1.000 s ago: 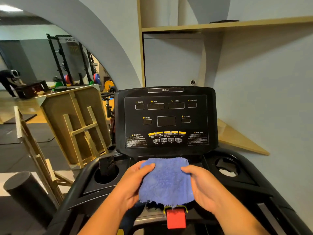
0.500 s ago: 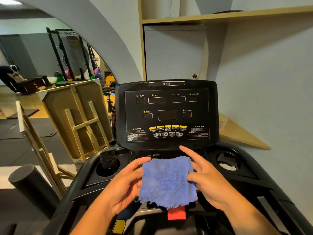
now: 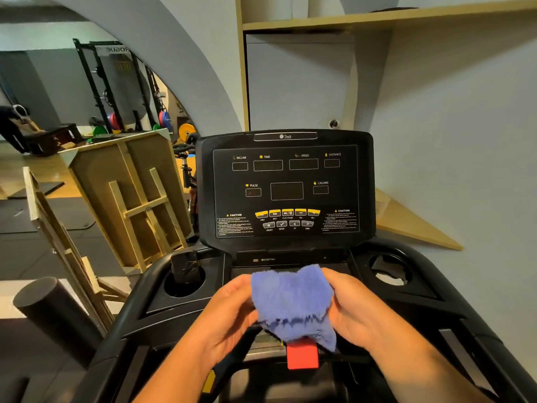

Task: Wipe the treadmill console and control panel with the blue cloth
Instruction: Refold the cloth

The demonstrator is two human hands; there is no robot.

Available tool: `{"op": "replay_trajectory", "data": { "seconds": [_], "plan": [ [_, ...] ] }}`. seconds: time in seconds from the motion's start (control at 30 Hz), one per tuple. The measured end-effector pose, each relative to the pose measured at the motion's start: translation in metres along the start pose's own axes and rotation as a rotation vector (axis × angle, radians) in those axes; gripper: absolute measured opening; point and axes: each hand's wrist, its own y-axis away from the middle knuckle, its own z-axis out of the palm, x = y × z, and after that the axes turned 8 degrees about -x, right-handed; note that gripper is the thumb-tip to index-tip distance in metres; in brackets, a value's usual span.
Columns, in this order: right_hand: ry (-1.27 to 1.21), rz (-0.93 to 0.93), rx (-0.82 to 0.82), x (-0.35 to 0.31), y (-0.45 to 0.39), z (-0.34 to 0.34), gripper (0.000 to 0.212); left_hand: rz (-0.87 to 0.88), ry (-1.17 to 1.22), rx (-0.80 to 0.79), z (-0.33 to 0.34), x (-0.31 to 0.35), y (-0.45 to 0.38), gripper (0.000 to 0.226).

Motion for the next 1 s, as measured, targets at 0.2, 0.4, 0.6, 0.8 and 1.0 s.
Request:
{"op": "replay_trajectory", "data": {
  "seconds": [0.2,0.4,0.6,0.8,1.0],
  "plan": [
    [-0.262,0.108,0.073,0.029,-0.021,-0.004,0.044,-0.219,0.187,0.060,0.013,-0.004,-0.008,0.044],
    [-0.249,0.013,0.147,0.046,-0.021,-0.004,0.030,-0.348,0.340,0.116,0.015,-0.005,-0.010,0.040],
    [-0.294,-0.043,0.218,0.045,-0.022,-0.008,0.030,-0.233,0.113,0.277,0.010,-0.004,-0.013,0.041],
    [-0.233,0.102,0.242,0.032,-0.027,-0.012,0.040,-0.076,-0.221,0.190,0.004,0.007,-0.002,0.020],
    [0.303,-0.137,0.285,0.018,-0.010,-0.016,0.023,0.040,-0.645,0.088,-0.002,0.022,0.005,0.039]
  ]
}}
